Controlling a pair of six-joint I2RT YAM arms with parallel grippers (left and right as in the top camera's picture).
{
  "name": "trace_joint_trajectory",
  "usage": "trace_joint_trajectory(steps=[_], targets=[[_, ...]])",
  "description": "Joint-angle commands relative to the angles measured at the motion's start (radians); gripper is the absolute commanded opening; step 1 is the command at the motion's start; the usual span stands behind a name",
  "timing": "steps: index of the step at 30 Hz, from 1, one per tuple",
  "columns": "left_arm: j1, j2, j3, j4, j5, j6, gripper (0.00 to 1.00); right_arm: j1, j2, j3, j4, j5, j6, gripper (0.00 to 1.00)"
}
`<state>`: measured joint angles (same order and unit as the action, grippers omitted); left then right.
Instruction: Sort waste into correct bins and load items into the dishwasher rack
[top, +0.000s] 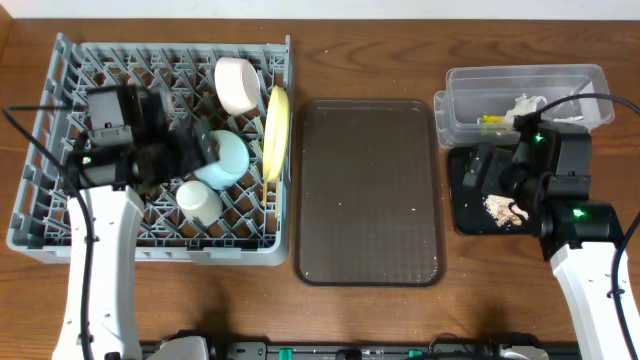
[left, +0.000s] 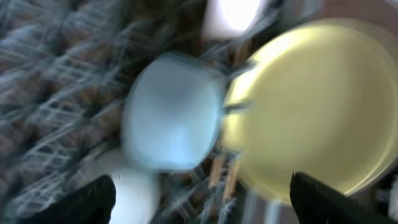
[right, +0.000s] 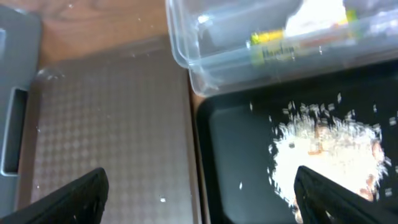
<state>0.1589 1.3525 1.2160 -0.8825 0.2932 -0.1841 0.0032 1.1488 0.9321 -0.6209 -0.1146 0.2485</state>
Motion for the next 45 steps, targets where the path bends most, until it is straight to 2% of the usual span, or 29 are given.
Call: trace_joint_trajectory(steps=[1,7,10,12,17,19,24,29,36,45], targets=[[-0.001,0.002,-0.008,-0.117,-0.182,-0.032,0.91,0.019,0.035,0.005,-0.009,-0.024,-0.106,0.95],[-0.001,0.001,-0.016,-0.339,-0.182,-0.035,0.92,0.019,0.108,0.005,-0.192,-0.024,-0.108,0.99],[-0.002,-0.011,-0.018,-0.394,-0.182,-0.034,0.92,0.019,0.117,0.004,-0.290,-0.005,-0.104,0.90],[-0.009,-0.039,-0.029,-0.404,-0.182,-0.020,0.92,0.019,0.109,0.003,-0.325,0.023,-0.092,0.88],[-0.092,-0.202,-0.101,-0.340,-0.182,0.020,0.92,0.019,0.042,-0.002,-0.356,0.035,-0.085,0.91],[-0.143,-0.304,-0.149,-0.301,-0.182,0.031,0.92,0.019,-0.014,-0.013,-0.347,0.036,-0.086,0.99],[-0.252,-0.566,-0.251,-0.229,-0.180,0.045,0.93,0.032,-0.253,-0.087,-0.287,0.056,-0.086,0.99],[-0.283,-0.764,-0.263,-0.195,-0.179,0.045,0.93,0.034,-0.548,-0.157,-0.269,0.145,-0.086,0.98],[-0.283,-0.859,-0.263,-0.175,-0.178,0.045,0.93,0.034,-0.731,-0.163,-0.297,0.151,-0.086,0.99],[-0.283,-0.858,-0.263,-0.178,-0.178,0.045,0.93,0.034,-0.747,-0.163,-0.393,0.151,-0.086,0.99]])
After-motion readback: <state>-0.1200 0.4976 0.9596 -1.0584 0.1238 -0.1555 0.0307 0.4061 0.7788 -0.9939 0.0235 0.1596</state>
